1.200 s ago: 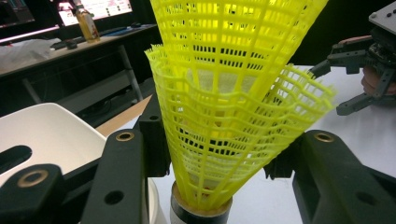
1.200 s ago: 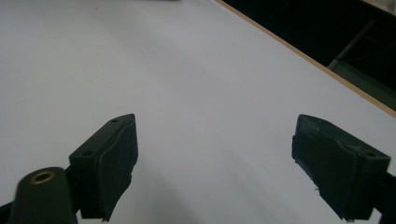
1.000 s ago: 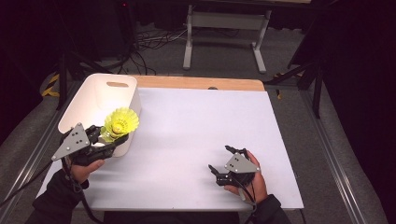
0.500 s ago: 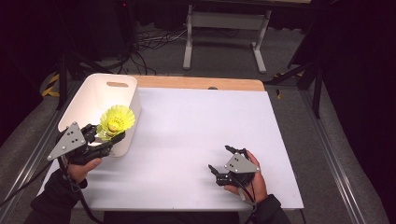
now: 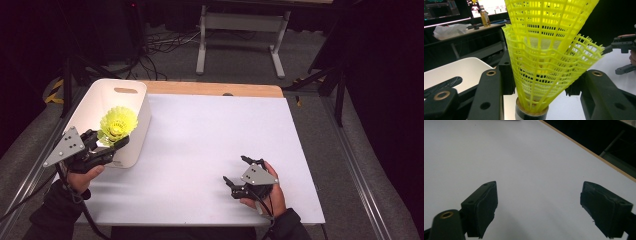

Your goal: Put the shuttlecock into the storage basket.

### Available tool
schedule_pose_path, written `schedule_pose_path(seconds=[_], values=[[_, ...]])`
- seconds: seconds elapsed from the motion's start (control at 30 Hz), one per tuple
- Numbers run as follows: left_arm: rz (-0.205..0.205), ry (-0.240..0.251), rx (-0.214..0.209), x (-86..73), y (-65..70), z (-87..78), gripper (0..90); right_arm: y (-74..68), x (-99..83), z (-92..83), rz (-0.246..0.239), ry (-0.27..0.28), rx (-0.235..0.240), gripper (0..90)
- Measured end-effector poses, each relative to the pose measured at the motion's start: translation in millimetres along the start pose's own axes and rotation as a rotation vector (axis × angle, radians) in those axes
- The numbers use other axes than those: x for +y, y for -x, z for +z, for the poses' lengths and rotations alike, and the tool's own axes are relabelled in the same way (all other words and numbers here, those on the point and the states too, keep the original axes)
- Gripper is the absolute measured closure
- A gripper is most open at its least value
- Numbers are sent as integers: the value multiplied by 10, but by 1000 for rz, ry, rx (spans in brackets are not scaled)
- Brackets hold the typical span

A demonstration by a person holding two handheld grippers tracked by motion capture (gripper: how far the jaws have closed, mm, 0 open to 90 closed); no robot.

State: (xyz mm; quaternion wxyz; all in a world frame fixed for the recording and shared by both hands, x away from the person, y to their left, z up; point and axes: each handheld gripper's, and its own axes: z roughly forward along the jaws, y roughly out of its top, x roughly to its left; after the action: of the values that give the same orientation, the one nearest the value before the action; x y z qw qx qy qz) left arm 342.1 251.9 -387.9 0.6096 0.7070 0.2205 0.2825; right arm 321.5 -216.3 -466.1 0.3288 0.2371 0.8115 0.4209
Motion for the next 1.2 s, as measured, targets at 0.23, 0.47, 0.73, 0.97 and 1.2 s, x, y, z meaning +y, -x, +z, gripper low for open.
schedule_pose_path(seconds=[0.23, 0.47, 0.73, 0.97, 1.2], values=[[-29, -36, -4, 62, -143, -23, 533, 13, -14, 14, 6, -4, 1, 154], [-62, -80, -10, 123, -315, -3, 530, 28, -26, 24, 16, -8, 2, 154], [-42, -109, -7, 247, -398, 61, 529, 33, -26, 35, 6, -15, -5, 154], [-33, -146, 3, 323, -489, 147, 528, 59, -29, 52, 2, -17, -8, 154], [-22, -174, 4, 365, -535, 233, 539, 91, -32, 41, 2, -15, -16, 155]])
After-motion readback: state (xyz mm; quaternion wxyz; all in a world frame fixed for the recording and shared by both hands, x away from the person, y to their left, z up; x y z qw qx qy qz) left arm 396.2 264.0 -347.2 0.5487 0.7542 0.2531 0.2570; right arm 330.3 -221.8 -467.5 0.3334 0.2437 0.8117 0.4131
